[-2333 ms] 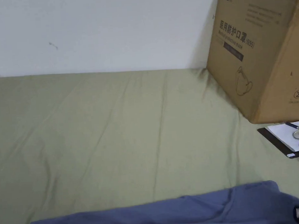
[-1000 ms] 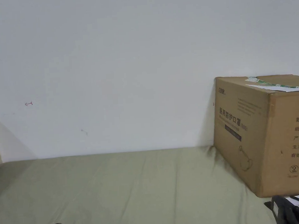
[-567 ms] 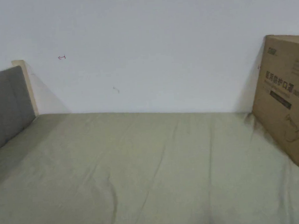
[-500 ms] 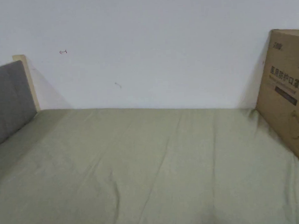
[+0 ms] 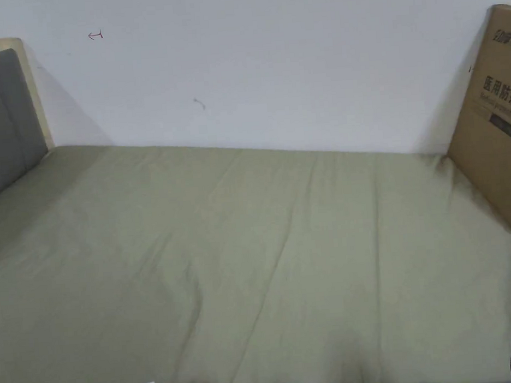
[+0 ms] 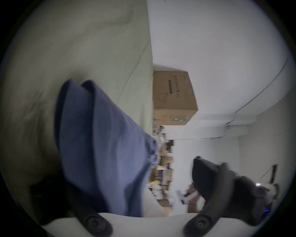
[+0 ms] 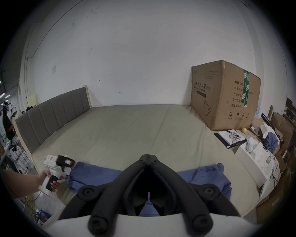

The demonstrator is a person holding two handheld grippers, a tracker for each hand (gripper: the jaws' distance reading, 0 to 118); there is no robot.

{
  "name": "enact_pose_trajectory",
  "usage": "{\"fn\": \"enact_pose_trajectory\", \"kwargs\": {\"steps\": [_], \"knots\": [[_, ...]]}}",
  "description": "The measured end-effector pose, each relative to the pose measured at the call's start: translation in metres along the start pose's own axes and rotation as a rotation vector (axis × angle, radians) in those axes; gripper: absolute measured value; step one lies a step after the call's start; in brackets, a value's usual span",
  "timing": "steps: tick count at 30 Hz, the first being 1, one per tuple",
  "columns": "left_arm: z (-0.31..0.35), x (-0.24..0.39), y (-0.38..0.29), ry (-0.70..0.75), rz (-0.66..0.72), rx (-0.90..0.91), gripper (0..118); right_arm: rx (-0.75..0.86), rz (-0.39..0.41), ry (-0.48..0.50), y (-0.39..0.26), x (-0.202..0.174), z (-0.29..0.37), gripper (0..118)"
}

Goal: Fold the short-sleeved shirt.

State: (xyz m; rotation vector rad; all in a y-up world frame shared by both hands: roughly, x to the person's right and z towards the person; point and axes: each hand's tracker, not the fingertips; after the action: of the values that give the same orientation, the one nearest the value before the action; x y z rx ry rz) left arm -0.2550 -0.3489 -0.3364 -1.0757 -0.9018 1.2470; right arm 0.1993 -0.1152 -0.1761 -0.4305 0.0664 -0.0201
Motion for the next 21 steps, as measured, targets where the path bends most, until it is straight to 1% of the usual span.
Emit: {"fn": "enact_pose_trajectory", "kwargs": {"steps": [1, 2, 3, 4, 5, 6, 10, 13, 15, 17, 18, 19, 21], "knots": [[-0.001, 0.002, -0.001, 0.095, -0.061, 0.030, 79, -0.002, -0.005, 0.006, -0.001, -0.001, 0.000, 0], [-0.007, 0.000, -0.005, 0.254, -0.110, 0.055, 26, -0.003, -0.009, 0.013, -0.002, -0.001, 0.001, 0], [-0.018, -0.005, -0.007, 0.465, -0.141, 0.065, 2, -0.004, -0.011, 0.018, -0.002, -0.002, 0.002, 0], [-0.009, -0.019, -0.011, 0.371, -0.108, 0.085, 2, -0.005, -0.012, 0.023, -0.003, -0.002, 0.003, 0], [-0.005, -0.007, -0.013, 0.262, -0.055, 0.142, 2, -0.007, -0.010, 0.026, -0.004, -0.002, 0.005, 0], [-0.010, -0.005, -0.013, 0.309, -0.055, 0.120, 2, -0.009, -0.006, 0.028, -0.004, -0.002, 0.006, 0], [-0.018, 0.044, -0.017, 0.561, -0.176, 0.071, 2, 0.000, -0.007, 0.038, -0.007, 0.005, 0.016, 0], [-0.003, 0.086, -0.024, 0.743, -0.286, 0.035, 2, 0.020, -0.047, 0.050, -0.008, 0.016, 0.024, 0], [0.001, 0.113, -0.029, 0.971, -0.407, 0.042, 2, 0.033, -0.079, 0.058, -0.010, 0.024, 0.030, 0], [0.000, 0.133, -0.041, 1.241, -0.547, 0.055, 2, 0.045, -0.102, 0.055, -0.013, 0.033, 0.037, 0], [-0.007, 0.138, -0.044, 1.344, -0.576, 0.068, 2, 0.052, -0.113, 0.051, -0.015, 0.037, 0.041, 0], [-0.013, 0.141, -0.047, 1.437, -0.592, 0.067, 2, 0.061, -0.125, 0.049, -0.017, 0.042, 0.045, 0], [-0.030, 0.145, -0.053, 1.490, -0.604, 0.043, 2, 0.068, -0.139, 0.051, -0.021, 0.052, 0.052, 0]]}}
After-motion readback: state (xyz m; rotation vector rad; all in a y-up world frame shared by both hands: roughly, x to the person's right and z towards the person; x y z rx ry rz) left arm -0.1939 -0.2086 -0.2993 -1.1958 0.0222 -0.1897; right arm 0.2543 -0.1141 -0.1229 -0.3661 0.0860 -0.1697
